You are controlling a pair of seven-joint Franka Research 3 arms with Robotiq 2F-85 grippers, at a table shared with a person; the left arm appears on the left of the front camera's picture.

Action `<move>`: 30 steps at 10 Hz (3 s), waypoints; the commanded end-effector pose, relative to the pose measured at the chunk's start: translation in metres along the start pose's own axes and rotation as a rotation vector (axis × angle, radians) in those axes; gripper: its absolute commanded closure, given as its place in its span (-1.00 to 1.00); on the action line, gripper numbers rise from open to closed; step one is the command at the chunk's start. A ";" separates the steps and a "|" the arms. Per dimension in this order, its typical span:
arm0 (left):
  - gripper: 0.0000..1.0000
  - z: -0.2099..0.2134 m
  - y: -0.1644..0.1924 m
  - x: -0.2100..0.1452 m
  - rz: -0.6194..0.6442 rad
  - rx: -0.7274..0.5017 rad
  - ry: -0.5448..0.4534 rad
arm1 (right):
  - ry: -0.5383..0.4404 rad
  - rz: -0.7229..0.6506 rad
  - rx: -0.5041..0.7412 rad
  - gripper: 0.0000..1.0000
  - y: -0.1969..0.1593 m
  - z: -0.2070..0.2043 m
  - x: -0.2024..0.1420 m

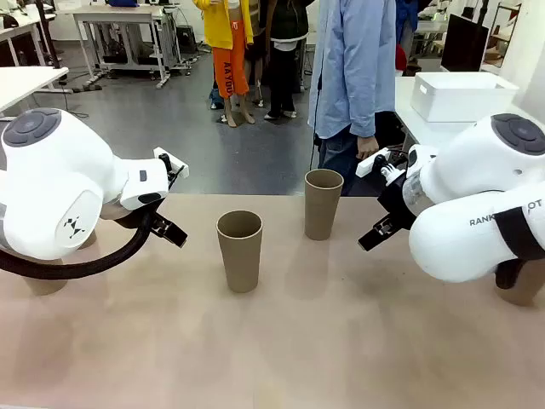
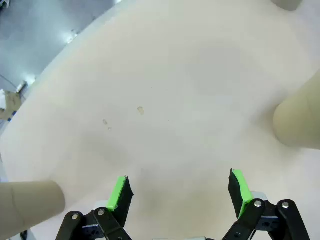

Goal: Stack the cups and store them in the basket.
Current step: Pick up two Reusable plastic cups , one in each hand.

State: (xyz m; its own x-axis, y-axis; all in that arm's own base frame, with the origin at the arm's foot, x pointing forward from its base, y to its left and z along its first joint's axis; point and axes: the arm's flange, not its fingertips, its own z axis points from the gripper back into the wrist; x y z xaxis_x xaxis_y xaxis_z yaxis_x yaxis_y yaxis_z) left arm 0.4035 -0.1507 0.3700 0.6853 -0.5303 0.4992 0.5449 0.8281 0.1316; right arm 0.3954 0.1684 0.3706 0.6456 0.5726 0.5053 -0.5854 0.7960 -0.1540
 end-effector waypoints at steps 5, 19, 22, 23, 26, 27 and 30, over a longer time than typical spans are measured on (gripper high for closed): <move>-1.00 0.000 0.000 0.000 0.000 0.000 0.000 | 0.000 0.000 0.000 -1.00 0.000 0.000 0.000; -1.00 0.184 0.105 -0.025 -0.428 -0.417 -0.093 | -0.102 0.225 0.305 -1.00 -0.135 0.178 0.004; -1.00 0.203 0.150 -0.089 -0.512 -0.517 -0.252 | -0.278 0.292 0.373 -1.00 -0.187 0.199 -0.069; -1.00 0.202 0.160 -0.104 -0.526 -0.533 -0.306 | -0.316 0.282 0.388 -1.00 -0.197 0.202 -0.087; -1.00 0.196 0.166 -0.128 -0.479 -0.541 -0.442 | -0.414 0.253 0.438 -1.00 -0.221 0.205 -0.128; -1.00 0.196 0.160 -0.131 -0.463 -0.557 -0.463 | -0.448 0.243 0.458 -1.00 -0.227 0.204 -0.137; -1.00 0.197 0.155 -0.131 -0.431 -0.572 -0.504 | -0.504 0.248 0.478 -1.00 -0.234 0.203 -0.153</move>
State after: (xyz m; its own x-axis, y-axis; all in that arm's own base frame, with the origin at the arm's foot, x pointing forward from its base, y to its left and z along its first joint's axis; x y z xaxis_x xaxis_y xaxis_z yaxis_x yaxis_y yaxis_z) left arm 0.3078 0.0869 0.4973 0.1640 -0.5325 0.8304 0.9557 0.2944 0.0000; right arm 0.3304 -0.1413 0.5023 0.2632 0.4787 0.8376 -0.8972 0.4407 0.0300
